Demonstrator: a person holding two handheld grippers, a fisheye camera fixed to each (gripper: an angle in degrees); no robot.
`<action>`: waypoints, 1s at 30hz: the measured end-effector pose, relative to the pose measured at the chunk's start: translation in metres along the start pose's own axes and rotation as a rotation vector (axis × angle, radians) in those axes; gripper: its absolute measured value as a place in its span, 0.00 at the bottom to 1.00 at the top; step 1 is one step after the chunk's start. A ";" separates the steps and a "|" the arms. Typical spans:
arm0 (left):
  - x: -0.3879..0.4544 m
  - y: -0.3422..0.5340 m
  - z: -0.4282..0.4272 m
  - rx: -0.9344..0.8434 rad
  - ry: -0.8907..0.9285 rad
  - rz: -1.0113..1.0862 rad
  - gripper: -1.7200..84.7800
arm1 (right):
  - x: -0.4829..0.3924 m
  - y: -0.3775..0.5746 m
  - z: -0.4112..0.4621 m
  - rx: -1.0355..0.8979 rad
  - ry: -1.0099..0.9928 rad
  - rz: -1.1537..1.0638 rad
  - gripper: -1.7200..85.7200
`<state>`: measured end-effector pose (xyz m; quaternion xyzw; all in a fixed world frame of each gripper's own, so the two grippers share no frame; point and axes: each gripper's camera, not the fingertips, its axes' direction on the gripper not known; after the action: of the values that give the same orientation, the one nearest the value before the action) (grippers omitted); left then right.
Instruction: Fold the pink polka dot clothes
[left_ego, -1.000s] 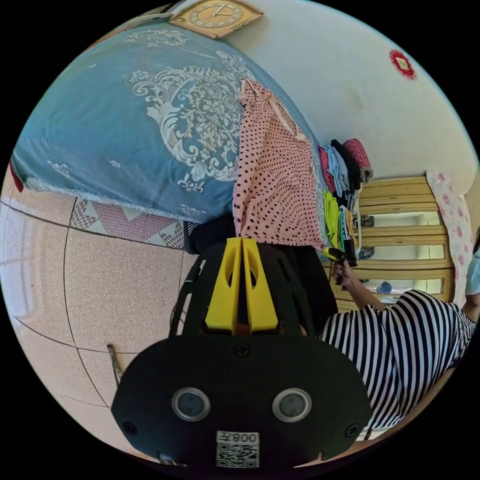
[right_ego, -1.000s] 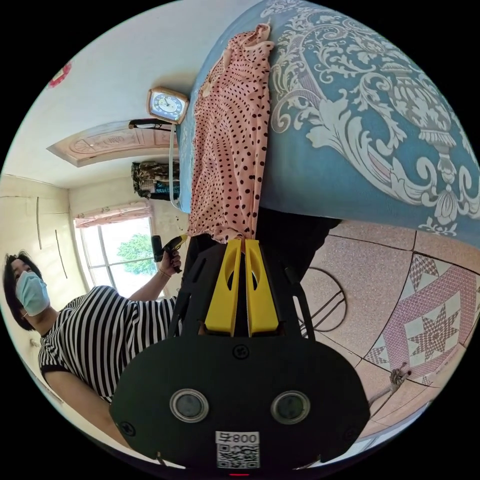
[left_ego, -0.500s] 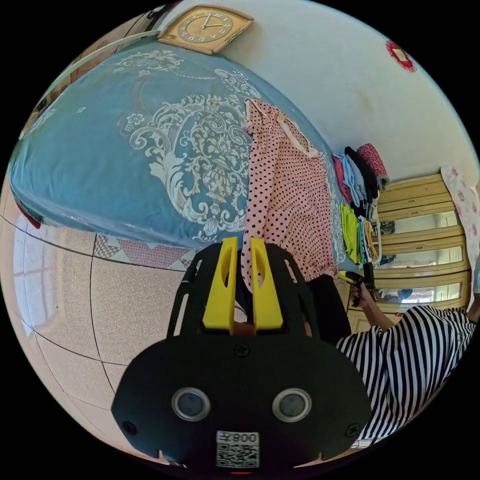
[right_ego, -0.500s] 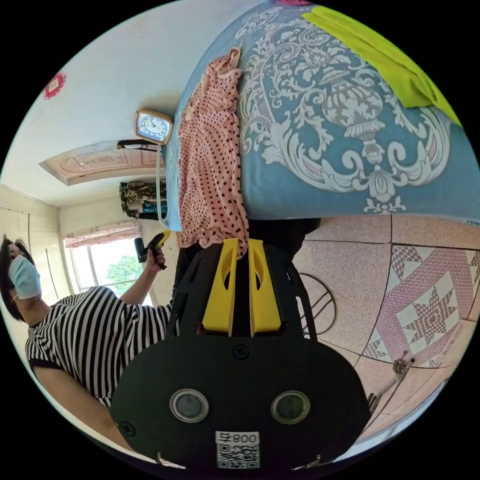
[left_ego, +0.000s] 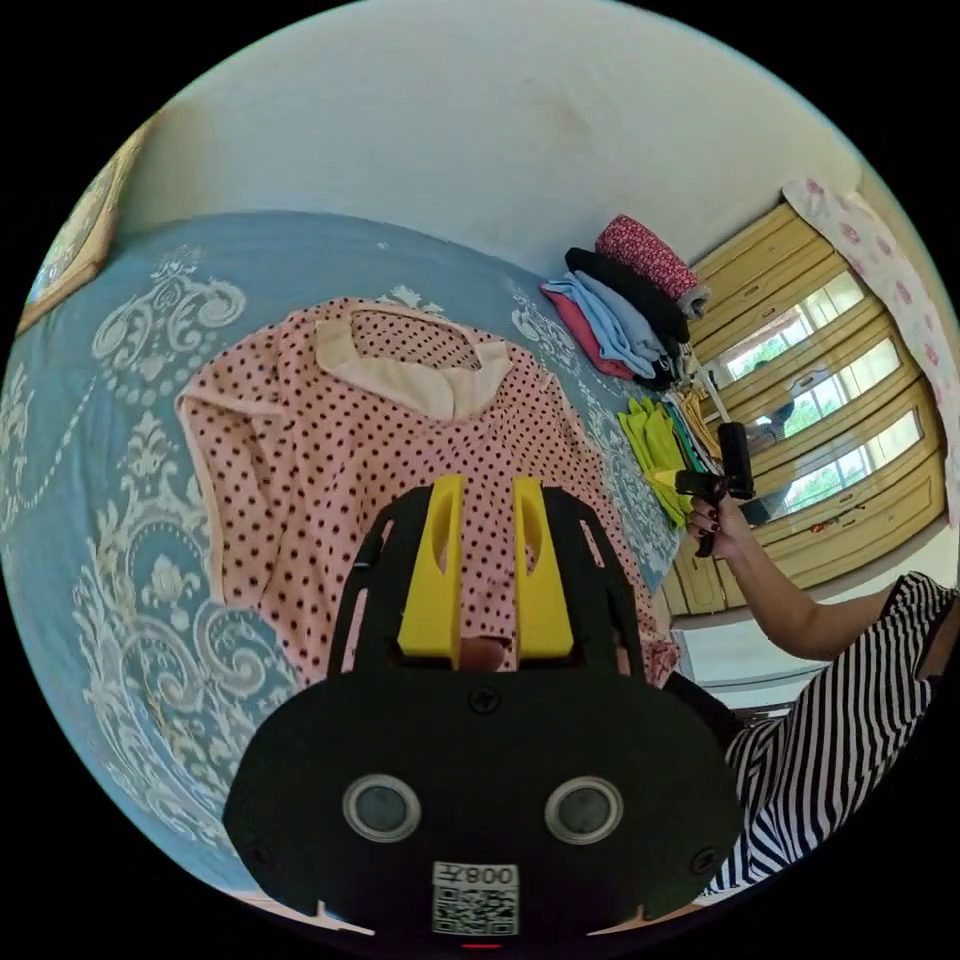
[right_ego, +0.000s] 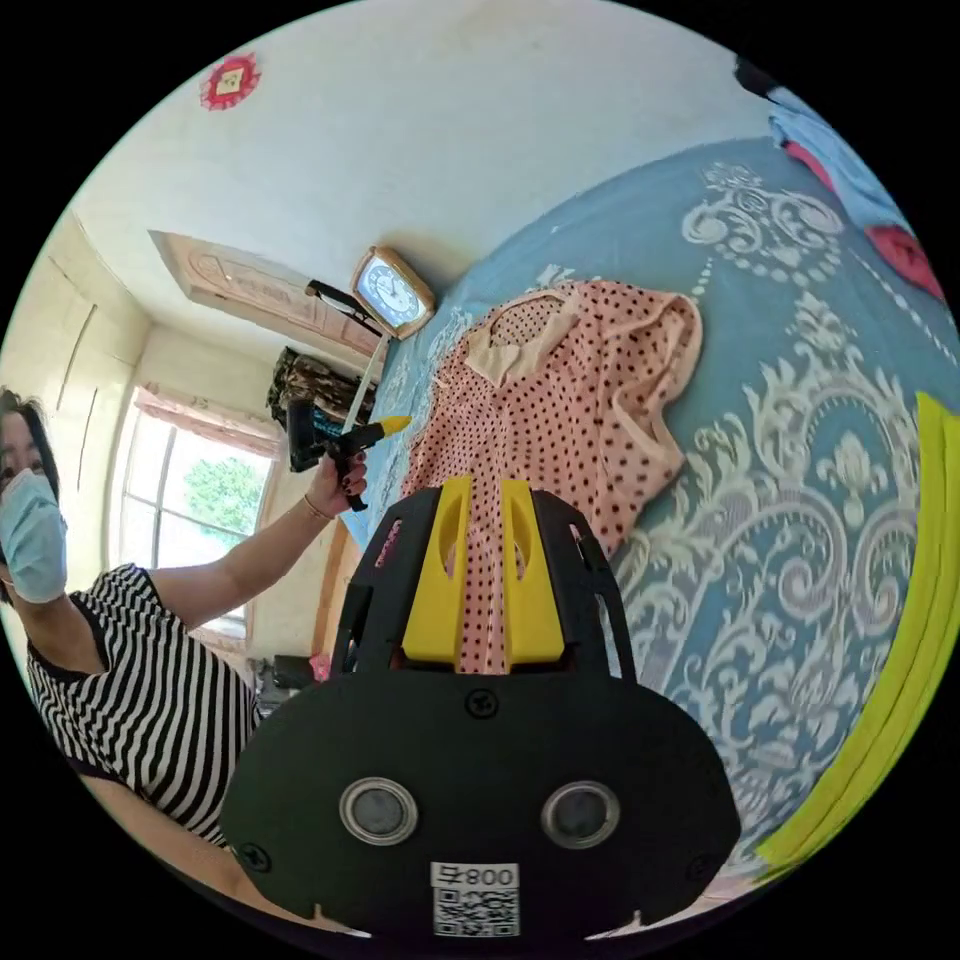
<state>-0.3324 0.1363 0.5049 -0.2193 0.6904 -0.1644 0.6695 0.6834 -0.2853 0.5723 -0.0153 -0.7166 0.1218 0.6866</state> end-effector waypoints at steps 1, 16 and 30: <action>0.002 -0.025 0.012 -0.015 -0.028 0.027 0.11 | -0.004 -0.022 0.017 -0.027 0.029 -0.037 0.09; 0.022 -0.179 0.122 -0.282 -0.373 0.365 0.10 | -0.030 -0.190 0.219 -0.369 0.499 -0.404 0.09; 0.044 -0.211 0.107 -0.183 -0.302 0.401 0.03 | -0.053 -0.198 0.266 -0.385 0.571 -0.568 0.03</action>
<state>-0.2086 -0.0591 0.5721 -0.1598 0.6242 0.0694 0.7616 0.4521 -0.5280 0.5516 0.0216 -0.4837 -0.2163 0.8478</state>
